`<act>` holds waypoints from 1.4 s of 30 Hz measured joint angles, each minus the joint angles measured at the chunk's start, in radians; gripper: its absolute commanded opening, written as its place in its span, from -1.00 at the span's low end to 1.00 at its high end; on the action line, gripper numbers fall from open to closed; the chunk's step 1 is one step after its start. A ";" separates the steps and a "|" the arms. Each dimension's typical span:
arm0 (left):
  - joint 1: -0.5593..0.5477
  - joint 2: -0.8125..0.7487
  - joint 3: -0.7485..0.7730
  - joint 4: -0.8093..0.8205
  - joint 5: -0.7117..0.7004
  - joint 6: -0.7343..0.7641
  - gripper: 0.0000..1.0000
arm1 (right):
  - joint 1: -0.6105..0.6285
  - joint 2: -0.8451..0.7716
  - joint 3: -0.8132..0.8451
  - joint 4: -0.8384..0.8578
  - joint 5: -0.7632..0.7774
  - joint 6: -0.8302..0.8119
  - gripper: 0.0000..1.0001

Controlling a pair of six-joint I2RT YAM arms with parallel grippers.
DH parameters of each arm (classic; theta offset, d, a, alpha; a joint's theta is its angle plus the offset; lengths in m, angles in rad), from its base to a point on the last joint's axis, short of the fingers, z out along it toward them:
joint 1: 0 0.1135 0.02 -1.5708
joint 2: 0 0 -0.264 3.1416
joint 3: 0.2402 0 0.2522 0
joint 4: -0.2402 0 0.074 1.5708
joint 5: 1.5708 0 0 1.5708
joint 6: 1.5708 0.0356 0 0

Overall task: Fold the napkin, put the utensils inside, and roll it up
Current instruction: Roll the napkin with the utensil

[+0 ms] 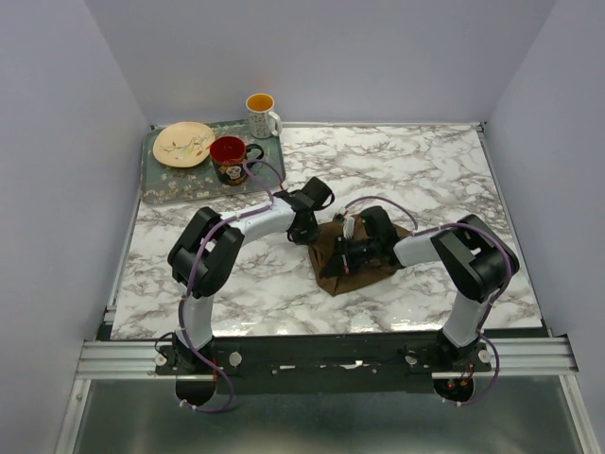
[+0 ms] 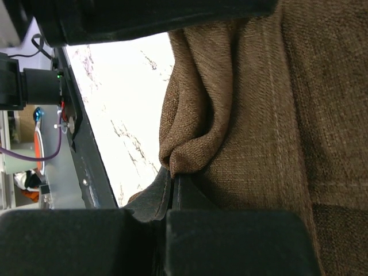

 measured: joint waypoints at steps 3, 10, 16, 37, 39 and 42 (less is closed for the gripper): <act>-0.003 0.000 0.006 -0.008 -0.004 0.021 -1.00 | -0.001 -0.002 0.009 -0.024 0.000 -0.016 -0.96; -0.006 0.000 0.007 -0.018 -0.006 0.037 -1.00 | -0.001 -0.028 0.016 -0.083 0.019 -0.053 -0.46; -0.005 -0.008 -0.014 -0.014 0.009 -0.025 -1.00 | 0.018 -0.154 0.014 -0.246 0.148 -0.084 0.10; 0.001 -0.029 -0.047 -0.021 0.056 -0.137 -1.00 | 0.350 -0.224 0.213 -0.603 0.893 -0.179 0.61; 0.000 -0.031 -0.048 -0.022 0.056 -0.138 -1.00 | 0.366 -0.208 0.220 -0.605 0.926 -0.187 0.61; 0.000 -0.031 -0.050 -0.022 0.056 -0.143 -1.00 | 0.386 -0.202 0.227 -0.604 0.952 -0.190 0.57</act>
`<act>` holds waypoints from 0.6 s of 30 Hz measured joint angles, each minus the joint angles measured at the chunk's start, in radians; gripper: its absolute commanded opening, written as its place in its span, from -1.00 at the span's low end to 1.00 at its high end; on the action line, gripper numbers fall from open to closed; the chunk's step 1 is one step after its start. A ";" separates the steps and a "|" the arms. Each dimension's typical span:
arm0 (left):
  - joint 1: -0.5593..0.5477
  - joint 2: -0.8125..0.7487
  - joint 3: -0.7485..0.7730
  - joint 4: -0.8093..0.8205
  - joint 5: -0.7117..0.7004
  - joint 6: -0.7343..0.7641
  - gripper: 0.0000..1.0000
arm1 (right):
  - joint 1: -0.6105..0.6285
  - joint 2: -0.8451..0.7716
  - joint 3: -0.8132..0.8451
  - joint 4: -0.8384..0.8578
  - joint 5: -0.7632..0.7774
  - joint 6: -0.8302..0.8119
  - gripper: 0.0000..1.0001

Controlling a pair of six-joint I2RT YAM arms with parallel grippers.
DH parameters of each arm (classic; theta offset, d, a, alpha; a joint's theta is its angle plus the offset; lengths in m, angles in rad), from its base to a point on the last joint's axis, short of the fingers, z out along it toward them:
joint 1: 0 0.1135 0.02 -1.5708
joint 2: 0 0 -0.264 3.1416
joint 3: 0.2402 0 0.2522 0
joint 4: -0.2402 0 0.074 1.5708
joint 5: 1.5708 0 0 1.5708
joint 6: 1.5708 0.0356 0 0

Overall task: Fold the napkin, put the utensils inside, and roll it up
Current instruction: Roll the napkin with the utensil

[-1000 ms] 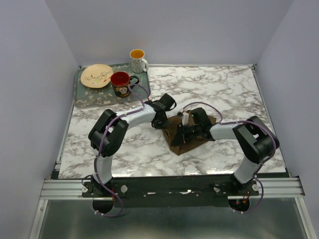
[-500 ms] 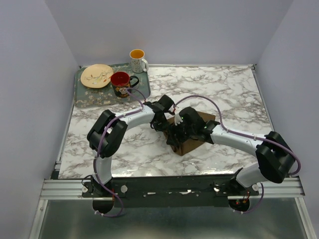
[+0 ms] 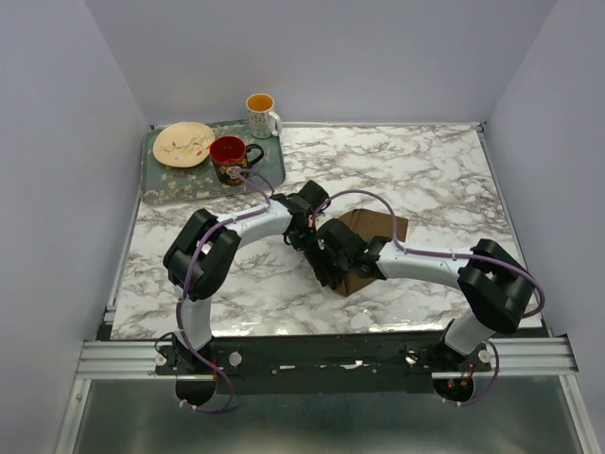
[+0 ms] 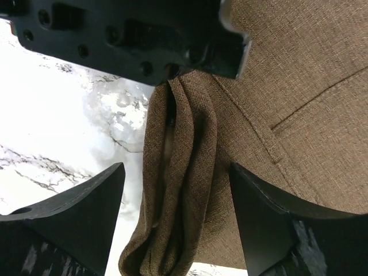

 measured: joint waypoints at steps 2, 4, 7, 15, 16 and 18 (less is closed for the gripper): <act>0.000 0.000 -0.001 0.000 0.002 -0.003 -1.00 | 0.013 0.000 0.002 -0.002 0.023 0.005 0.46; 0.002 -0.001 -0.002 0.000 0.006 -0.008 -1.00 | 0.028 0.006 0.011 -0.012 0.048 0.015 0.40; 0.008 -0.001 -0.004 -0.001 0.018 -0.016 -1.00 | 0.043 0.020 0.026 -0.028 0.085 0.032 0.13; 0.015 -0.002 -0.006 -0.002 0.030 -0.026 -1.00 | 0.068 0.045 0.056 -0.069 0.151 0.063 0.01; 0.018 -0.002 -0.006 -0.003 0.032 -0.026 -1.00 | 0.071 0.051 0.063 -0.072 0.158 0.068 -0.05; 0.025 -0.002 -0.006 -0.006 0.037 -0.027 -1.00 | 0.075 0.066 0.075 -0.078 0.172 0.079 -0.30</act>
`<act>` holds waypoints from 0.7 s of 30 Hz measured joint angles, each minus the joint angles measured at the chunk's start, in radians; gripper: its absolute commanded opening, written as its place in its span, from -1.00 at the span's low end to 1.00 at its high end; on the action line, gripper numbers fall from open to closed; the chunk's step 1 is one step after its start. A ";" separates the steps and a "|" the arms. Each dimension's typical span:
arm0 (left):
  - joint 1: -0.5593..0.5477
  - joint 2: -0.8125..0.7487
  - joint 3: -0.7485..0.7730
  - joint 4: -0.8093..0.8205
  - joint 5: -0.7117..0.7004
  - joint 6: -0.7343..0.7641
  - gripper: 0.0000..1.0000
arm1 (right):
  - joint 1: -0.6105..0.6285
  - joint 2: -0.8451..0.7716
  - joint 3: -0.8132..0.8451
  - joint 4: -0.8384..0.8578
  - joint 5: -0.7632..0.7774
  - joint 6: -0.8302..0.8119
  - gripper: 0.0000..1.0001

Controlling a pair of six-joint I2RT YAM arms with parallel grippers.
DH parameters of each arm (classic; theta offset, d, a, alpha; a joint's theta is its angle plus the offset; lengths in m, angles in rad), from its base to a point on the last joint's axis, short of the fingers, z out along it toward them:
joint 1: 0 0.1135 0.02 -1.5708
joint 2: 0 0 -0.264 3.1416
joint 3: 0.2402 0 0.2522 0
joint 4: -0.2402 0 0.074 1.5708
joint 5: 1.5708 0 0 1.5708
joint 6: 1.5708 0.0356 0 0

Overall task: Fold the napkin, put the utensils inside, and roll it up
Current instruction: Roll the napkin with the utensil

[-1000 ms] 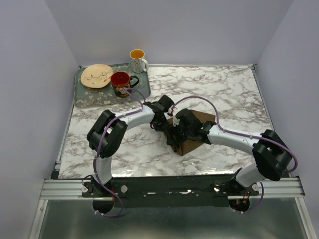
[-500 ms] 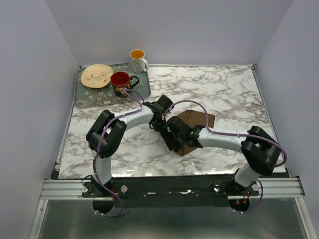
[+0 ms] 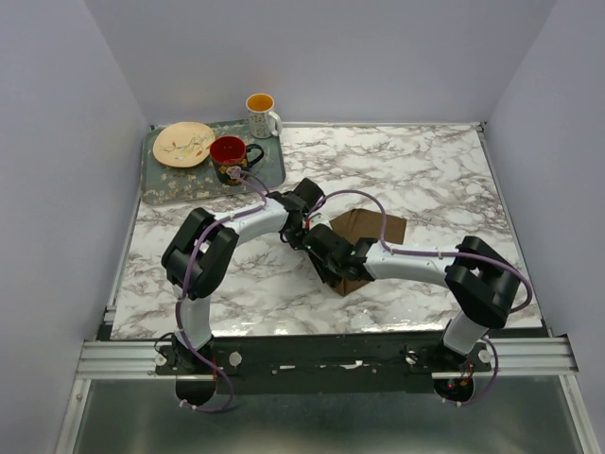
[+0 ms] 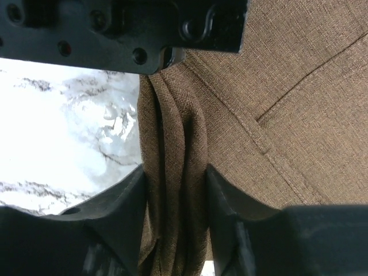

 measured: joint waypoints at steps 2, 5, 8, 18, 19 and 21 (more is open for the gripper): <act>0.005 0.000 0.000 -0.002 0.000 -0.002 -1.00 | 0.002 0.015 0.008 0.001 0.007 0.012 -0.73; 0.011 0.000 0.000 -0.001 0.000 -0.006 -1.00 | 0.007 0.028 0.015 0.008 0.014 0.042 -0.99; 0.011 0.000 0.000 0.000 -0.005 0.004 -0.92 | 0.009 0.030 0.005 0.030 0.006 0.056 -0.99; -0.020 -0.074 0.000 -0.018 -0.069 0.193 0.39 | -0.177 -0.031 -0.186 0.337 -0.380 0.073 -0.99; -0.020 -0.103 -0.001 -0.019 -0.079 0.223 0.60 | -0.194 -0.031 -0.197 0.363 -0.425 0.077 -0.99; -0.019 -0.171 -0.007 -0.017 -0.104 0.272 0.60 | -0.251 -0.031 -0.241 0.438 -0.544 0.097 -0.99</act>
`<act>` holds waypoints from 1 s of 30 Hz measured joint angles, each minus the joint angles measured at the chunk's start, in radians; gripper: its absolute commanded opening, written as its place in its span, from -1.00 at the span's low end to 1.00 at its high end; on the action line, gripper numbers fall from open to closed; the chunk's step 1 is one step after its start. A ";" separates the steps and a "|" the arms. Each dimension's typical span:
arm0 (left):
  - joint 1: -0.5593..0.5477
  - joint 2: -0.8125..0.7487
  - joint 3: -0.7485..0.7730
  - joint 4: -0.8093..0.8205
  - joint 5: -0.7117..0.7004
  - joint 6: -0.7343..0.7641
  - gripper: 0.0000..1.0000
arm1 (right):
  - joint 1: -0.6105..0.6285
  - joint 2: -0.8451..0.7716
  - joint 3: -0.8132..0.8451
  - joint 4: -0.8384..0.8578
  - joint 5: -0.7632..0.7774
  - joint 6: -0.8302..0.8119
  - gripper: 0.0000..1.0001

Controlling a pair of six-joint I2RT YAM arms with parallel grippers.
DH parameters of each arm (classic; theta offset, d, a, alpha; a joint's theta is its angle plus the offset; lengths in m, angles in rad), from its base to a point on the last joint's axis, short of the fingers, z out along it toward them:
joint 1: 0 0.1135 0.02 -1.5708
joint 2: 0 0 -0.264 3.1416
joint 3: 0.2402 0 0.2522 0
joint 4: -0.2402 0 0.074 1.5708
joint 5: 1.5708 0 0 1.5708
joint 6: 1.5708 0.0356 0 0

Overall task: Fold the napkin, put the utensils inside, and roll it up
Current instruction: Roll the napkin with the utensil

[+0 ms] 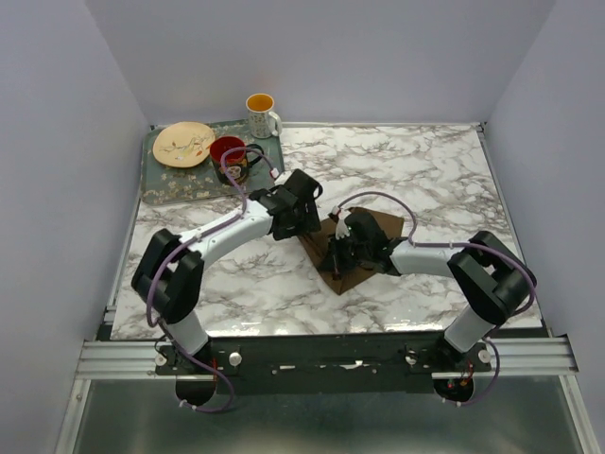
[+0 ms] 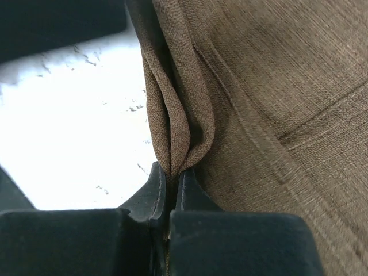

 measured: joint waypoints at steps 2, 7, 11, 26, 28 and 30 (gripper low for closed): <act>0.008 -0.079 -0.018 0.008 -0.017 0.032 0.25 | -0.045 0.009 -0.029 0.055 -0.088 0.020 -0.99; 0.030 -0.246 -0.110 0.052 -0.025 0.112 -0.52 | -0.125 0.068 -0.078 0.210 -0.283 0.083 -0.99; 0.029 -0.293 -0.267 0.149 0.040 0.134 -1.00 | -0.167 0.129 -0.101 0.330 -0.412 0.135 -0.99; 0.025 -0.165 -0.383 0.438 0.237 0.108 -1.00 | -0.175 0.149 -0.090 0.315 -0.469 0.139 -0.99; 0.025 -0.145 -0.378 0.449 0.246 0.105 -1.00 | -0.175 0.149 -0.086 0.307 -0.470 0.134 -0.99; 0.025 -0.125 -0.373 0.455 0.251 0.103 -1.00 | -0.175 0.149 -0.082 0.298 -0.470 0.131 -0.99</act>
